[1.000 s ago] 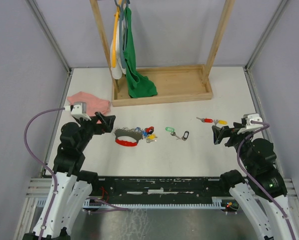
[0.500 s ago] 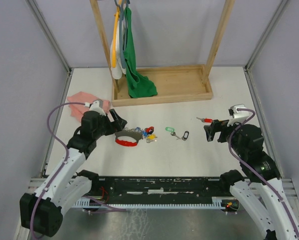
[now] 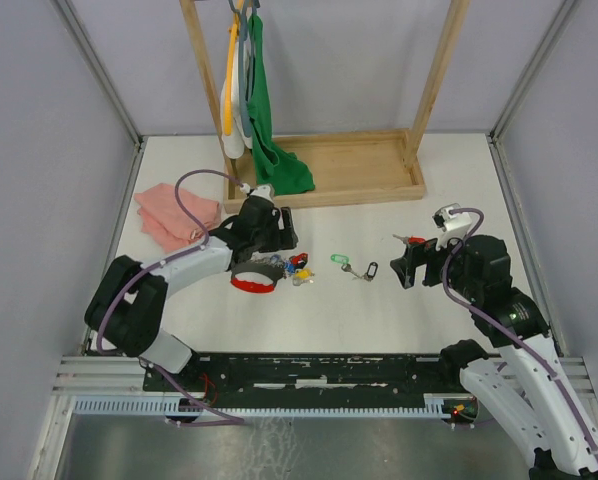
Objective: Put the keys on the keyring
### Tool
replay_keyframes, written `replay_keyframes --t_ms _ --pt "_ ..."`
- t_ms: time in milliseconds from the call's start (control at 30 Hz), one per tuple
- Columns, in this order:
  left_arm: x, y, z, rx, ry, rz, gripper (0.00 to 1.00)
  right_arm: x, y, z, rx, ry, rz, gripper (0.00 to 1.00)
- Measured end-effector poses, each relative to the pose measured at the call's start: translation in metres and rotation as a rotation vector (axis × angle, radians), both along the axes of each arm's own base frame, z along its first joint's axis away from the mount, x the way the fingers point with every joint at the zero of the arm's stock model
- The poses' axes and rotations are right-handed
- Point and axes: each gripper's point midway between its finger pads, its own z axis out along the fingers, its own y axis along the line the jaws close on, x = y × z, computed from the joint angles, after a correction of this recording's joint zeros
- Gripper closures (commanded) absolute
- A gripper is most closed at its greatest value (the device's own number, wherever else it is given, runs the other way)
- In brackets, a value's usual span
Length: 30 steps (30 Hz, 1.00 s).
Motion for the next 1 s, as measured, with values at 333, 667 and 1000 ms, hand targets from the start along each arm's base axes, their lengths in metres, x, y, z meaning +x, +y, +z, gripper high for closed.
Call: replay_keyframes --t_ms 333,667,1000 --pt "-0.011 -0.035 -0.048 0.131 0.103 -0.139 0.19 -0.002 0.008 -0.005 0.01 0.035 0.043 0.0" --pt "-0.079 -0.059 -0.053 0.178 0.172 -0.328 0.22 -0.002 0.017 -0.013 0.017 0.083 0.084 0.0" --pt "-0.122 -0.035 -0.012 0.093 0.174 -0.314 0.11 0.001 0.028 -0.02 0.024 0.159 0.135 0.0"
